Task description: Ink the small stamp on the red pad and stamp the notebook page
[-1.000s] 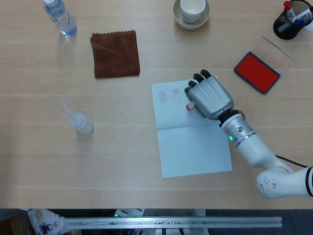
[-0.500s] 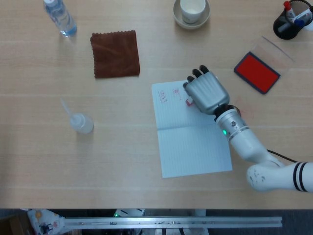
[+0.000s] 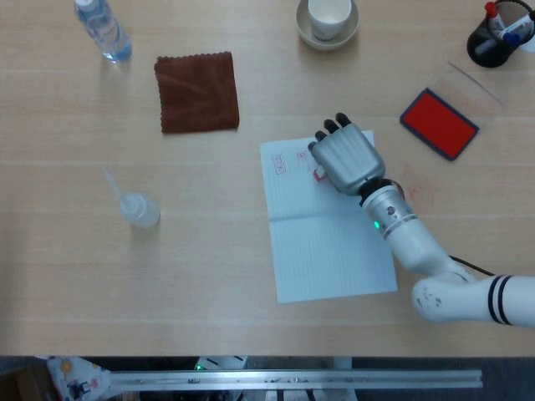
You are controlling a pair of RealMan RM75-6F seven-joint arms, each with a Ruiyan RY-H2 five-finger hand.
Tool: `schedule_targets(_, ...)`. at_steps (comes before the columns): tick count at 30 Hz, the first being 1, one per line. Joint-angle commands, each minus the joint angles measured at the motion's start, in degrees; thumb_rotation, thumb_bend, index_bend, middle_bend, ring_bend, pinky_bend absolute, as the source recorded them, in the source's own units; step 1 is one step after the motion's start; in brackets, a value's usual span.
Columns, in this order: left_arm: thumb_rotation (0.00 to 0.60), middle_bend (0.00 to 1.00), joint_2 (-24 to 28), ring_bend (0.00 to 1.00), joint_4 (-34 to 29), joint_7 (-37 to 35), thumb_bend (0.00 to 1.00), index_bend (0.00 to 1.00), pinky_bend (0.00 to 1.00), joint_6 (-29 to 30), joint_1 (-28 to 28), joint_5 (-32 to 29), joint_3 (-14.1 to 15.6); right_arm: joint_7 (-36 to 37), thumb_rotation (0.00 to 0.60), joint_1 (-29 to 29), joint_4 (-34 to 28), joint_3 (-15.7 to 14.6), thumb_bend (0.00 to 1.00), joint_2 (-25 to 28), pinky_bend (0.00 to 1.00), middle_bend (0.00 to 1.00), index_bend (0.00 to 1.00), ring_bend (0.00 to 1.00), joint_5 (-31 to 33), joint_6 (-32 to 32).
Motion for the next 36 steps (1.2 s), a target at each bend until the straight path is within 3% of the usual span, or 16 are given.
schedule_targets(1, 0.600, 0.09, 0.0, 0.02, 0.0, 0.0, 0.34, 0.12, 0.05, 0.0, 0.0, 0.0, 0.0, -0.2, 0.600, 0.2, 0.9, -0.1, 0.34, -0.7, 0.21, 0.44, 0.63, 0.24, 0.3, -0.4)
schedule_targets(36, 0.600, 0.09, -0.1, 0.02, 0.7, -0.7, 0.34, 0.12, 0.05, 0.0, 0.2, -0.6, -0.2, -1.0, 0.600, 0.9, 4.6, 0.6, 0.34, -3.2, 0.21, 0.44, 0.63, 0.24, 1.9, -1.2)
